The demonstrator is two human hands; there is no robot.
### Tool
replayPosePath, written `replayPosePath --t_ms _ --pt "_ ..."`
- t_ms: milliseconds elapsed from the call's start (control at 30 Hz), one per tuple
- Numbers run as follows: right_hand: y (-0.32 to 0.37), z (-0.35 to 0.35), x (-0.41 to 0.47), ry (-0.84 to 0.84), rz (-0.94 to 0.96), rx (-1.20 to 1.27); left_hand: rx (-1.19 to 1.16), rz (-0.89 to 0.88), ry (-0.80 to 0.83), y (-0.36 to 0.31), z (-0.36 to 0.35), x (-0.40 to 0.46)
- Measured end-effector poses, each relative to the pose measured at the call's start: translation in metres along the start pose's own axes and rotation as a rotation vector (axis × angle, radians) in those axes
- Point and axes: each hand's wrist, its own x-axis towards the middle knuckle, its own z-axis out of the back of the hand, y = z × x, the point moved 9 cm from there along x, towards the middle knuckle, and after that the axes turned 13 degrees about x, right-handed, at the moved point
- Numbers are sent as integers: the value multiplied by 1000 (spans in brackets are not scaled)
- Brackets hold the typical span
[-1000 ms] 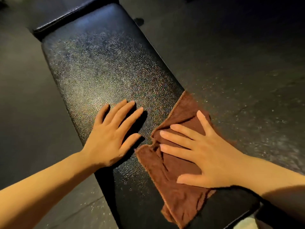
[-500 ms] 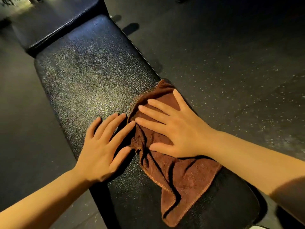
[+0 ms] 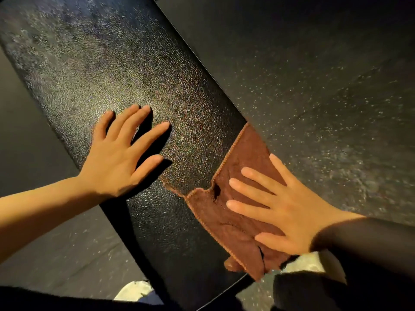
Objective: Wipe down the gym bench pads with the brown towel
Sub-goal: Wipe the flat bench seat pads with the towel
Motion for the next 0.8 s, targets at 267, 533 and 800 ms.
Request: replayPosePath --t_ms 267,533,800 --pt "44 -26 13 125 137 -135 -7 -39 42 -6 -2 0" --pt "36 -18 22 -23 -52 33 8 -112 41 -11 1 -1" --pt "16 -3 36 -111 -121 45 -22 -91 62 -14 5 18"
